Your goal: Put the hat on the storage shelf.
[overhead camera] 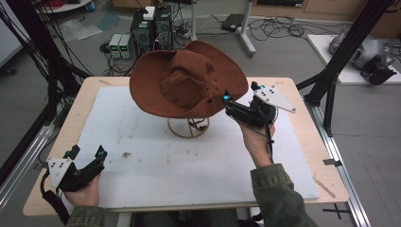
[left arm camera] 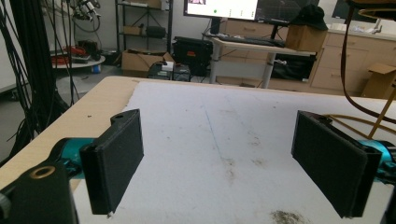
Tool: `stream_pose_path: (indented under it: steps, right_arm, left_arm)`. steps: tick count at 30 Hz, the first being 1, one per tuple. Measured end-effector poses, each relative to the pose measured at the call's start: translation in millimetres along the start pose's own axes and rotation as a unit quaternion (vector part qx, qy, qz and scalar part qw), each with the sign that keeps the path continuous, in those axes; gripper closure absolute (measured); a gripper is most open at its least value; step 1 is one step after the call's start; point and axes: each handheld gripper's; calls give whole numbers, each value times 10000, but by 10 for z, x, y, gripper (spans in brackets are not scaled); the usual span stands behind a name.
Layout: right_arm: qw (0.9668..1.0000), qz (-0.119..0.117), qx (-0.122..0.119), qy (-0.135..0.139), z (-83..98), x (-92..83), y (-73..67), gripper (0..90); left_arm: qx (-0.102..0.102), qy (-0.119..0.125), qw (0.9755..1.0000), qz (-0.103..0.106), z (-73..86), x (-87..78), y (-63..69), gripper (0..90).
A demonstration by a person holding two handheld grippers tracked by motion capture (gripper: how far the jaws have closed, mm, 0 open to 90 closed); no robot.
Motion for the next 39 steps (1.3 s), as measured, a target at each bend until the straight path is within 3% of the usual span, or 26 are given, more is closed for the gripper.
stream_pose_path:
  steps: [15,19,26,35,39]
  right_arm:
    - [9994,318,87,-80,306,-286,395,116]
    - [9987,508,78,-42,414,-396,521,116]
    - [9968,784,80,135,563,-569,651,116]
    - [9952,945,200,144,794,-687,784,117]
    - [9942,1048,133,197,905,-735,838,131]
  left_arm:
    - [-22,26,10000,14,2,-5,5,170]
    - [-21,22,10000,16,0,-5,8,170]
    - [-26,45,10000,0,-2,-15,10,170]
    - [-25,44,10000,-8,-3,-19,13,170]
    - [-21,45,10000,-19,-2,-21,9,170]
Point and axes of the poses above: each handheld gripper's, and its own axes: x roughly forward along the jaws, z roughly out of its underside, y roughly to its right, and after that the axes turned 9 degrees about x, right-handed
